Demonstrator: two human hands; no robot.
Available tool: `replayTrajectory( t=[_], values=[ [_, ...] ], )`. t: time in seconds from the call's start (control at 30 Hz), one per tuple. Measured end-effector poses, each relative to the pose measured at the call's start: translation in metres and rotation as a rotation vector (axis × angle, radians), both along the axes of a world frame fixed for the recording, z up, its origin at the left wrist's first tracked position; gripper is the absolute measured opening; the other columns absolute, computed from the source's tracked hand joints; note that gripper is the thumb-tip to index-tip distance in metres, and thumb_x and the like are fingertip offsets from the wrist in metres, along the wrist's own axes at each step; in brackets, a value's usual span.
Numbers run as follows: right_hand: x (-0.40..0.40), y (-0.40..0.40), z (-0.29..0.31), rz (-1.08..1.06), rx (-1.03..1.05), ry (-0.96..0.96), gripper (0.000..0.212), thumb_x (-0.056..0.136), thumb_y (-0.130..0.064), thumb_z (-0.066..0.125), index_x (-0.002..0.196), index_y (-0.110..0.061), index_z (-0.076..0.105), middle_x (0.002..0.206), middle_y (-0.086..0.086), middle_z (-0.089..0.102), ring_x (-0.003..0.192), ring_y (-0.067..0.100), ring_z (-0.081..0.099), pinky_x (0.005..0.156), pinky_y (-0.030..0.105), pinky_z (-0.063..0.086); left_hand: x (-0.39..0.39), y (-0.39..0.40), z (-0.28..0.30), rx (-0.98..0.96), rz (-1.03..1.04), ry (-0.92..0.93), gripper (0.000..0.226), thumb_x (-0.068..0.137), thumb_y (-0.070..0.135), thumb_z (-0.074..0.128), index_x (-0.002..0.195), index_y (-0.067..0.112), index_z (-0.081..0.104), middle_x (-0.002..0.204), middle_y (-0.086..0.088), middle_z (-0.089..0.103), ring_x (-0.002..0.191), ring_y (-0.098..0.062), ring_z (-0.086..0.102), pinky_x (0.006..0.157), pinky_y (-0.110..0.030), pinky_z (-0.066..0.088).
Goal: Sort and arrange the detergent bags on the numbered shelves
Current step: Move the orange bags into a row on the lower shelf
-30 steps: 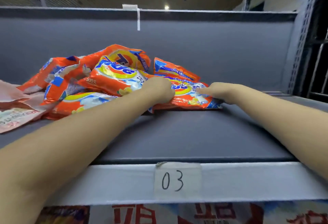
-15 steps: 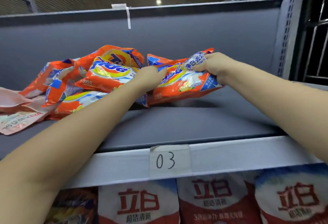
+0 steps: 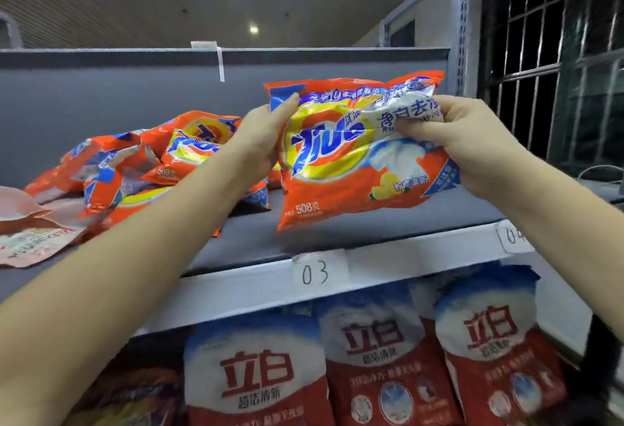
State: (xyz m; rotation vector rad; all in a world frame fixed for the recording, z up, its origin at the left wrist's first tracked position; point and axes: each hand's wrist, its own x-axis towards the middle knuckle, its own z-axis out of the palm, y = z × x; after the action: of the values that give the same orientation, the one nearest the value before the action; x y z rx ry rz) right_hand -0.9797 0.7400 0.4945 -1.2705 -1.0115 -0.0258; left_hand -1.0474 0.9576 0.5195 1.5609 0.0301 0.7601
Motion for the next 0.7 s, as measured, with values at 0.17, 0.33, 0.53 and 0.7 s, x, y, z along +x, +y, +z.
replayTrajectory(
  t=[0.17, 0.33, 0.53, 0.7],
  values=[
    [-0.033, -0.032, -0.034, 0.086, 0.048, 0.093, 0.022, 0.071, -0.012, 0.066, 0.093, -0.012, 0.068, 0.081, 0.002, 0.075, 0.075, 0.018, 0.072, 0.063, 0.031, 0.059, -0.054, -0.044, -0.024, -0.082, 0.039, -0.255, 0.016, 0.097, 0.025, 0.051, 0.091, 0.012, 0.059, 0.072, -0.002, 0.071, 0.064, -0.016, 0.069, 0.064, -0.032, 0.059],
    [-0.069, -0.048, -0.081, 0.231, -0.017, 0.169, 0.014, 0.058, -0.023, 0.071, 0.071, -0.024, 0.077, 0.077, 0.0, 0.075, 0.066, 0.015, 0.072, 0.052, 0.023, 0.054, -0.119, -0.083, -0.065, -0.123, 0.108, -0.372, 0.019, 0.099, 0.019, 0.046, 0.089, 0.012, 0.06, 0.066, 0.001, 0.071, 0.059, -0.013, 0.068, 0.056, -0.027, 0.056],
    [-0.118, -0.04, -0.153, 0.415, -0.317, 0.104, 0.05, 0.054, -0.049, 0.083, 0.1, -0.033, 0.072, 0.103, -0.004, 0.073, 0.096, 0.01, 0.068, 0.081, 0.021, 0.054, -0.195, -0.088, -0.131, -0.177, 0.303, -0.338, 0.013, 0.093, 0.025, 0.055, 0.095, 0.016, 0.064, 0.08, -0.001, 0.072, 0.072, -0.018, 0.068, 0.076, -0.038, 0.056],
    [-0.18, -0.001, -0.219, 0.504, -0.525, 0.193, 0.027, 0.08, -0.002, 0.068, 0.1, -0.02, 0.073, 0.098, -0.005, 0.074, 0.094, 0.009, 0.068, 0.077, 0.016, 0.052, -0.266, -0.064, -0.197, -0.238, 0.485, -0.136, 0.024, 0.076, 0.038, 0.06, 0.089, 0.019, 0.065, 0.08, -0.005, 0.071, 0.072, -0.022, 0.068, 0.077, -0.045, 0.055]
  ],
)
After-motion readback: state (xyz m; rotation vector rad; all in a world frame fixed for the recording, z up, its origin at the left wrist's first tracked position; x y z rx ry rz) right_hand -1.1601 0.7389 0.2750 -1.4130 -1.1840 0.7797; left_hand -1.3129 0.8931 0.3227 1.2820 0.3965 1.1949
